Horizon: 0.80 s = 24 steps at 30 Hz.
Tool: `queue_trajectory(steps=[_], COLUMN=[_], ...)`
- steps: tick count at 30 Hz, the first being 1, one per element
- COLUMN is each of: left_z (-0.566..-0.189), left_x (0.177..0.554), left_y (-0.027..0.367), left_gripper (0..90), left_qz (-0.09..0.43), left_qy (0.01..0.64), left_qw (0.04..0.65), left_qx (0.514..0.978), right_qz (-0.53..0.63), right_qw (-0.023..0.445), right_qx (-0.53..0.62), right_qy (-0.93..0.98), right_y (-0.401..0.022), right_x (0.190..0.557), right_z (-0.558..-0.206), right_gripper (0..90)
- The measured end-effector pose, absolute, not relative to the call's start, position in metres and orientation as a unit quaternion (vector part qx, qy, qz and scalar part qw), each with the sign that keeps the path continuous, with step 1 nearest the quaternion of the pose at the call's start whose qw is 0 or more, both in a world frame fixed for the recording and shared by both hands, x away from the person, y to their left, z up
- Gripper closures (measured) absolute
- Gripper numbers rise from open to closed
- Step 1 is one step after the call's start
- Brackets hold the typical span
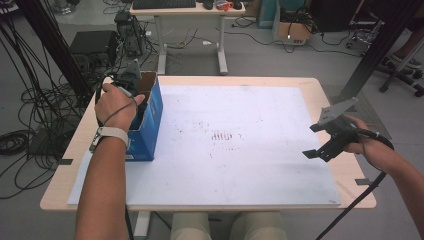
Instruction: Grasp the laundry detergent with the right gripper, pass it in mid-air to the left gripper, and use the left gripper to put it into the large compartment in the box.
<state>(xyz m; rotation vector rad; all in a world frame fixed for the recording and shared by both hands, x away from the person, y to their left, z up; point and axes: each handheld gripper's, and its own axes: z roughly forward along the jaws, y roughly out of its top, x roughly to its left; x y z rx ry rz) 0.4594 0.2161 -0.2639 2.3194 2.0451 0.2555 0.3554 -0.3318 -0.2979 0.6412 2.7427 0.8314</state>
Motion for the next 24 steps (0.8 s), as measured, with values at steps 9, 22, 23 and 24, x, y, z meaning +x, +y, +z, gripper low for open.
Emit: queue_trajectory(steps=[9, 22, 23, 24], left_z=[-0.264, -0.264, -0.2641, -0.2643], left_x=[0.4592, 0.4597, 0.4597, 0.4596], left_y=[0.2165, 0.2149, 0.2149, 0.215], left_gripper=[37.5, 37.5, 37.4, 37.5], left_qz=[0.083, 0.084, 0.085, 0.085], left_qy=[0.659, 0.661, 0.661, 0.66], left_qw=[0.02, 0.018, 0.018, 0.019], left_qx=[0.747, 0.746, 0.746, 0.746], right_qz=[0.281, 0.282, 0.281, 0.283], right_qw=[0.102, 0.103, 0.103, 0.103], right_qx=[0.218, 0.22, 0.22, 0.221], right_qy=[0.929, 0.928, 0.928, 0.928], right_y=[-0.3328, -0.333, -0.333, -0.3329], right_x=[0.3553, 0.3552, 0.3552, 0.3551], right_z=[-0.2975, -0.2968, -0.297, -0.2974], right_gripper=[4.9, 4.9, 4.8, 4.8])
